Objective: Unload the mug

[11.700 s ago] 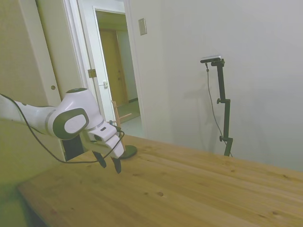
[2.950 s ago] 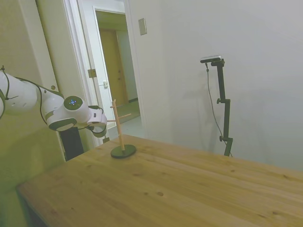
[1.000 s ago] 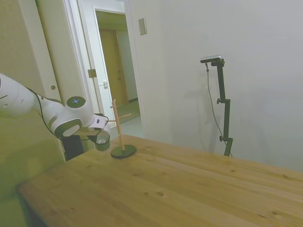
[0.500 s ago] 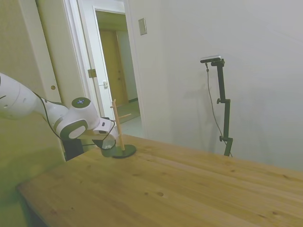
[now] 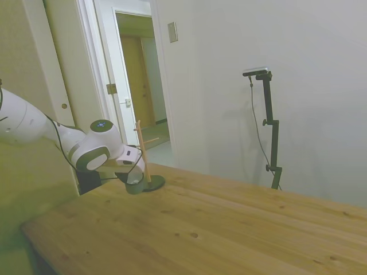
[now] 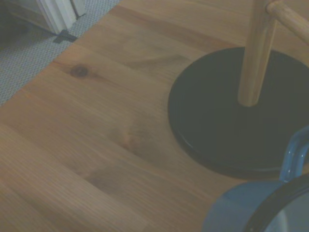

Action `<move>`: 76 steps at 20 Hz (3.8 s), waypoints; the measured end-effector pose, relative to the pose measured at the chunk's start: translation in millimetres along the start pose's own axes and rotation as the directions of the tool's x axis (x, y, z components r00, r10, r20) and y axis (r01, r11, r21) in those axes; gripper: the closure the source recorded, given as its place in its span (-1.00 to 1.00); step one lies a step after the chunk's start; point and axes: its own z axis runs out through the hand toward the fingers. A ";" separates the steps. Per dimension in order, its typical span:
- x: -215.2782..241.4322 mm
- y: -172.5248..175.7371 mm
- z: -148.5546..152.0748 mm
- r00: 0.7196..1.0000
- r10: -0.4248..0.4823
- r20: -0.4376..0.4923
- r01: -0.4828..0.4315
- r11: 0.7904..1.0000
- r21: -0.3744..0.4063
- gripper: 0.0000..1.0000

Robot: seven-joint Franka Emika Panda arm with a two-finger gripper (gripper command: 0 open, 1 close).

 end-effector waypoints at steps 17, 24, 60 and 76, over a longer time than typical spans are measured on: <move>1.5 16.2 -8.2 1.000 -0.005 0.002 0.005 0.999 -0.052 1.00; 5.5 27.3 -15.5 1.000 -0.002 0.002 0.002 0.996 -0.090 1.00; 32.6 138.6 -33.4 0.999 0.039 -0.018 -0.043 0.931 -0.362 1.00; 39.3 177.3 -39.4 0.996 0.083 -0.015 -0.081 0.894 -0.441 1.00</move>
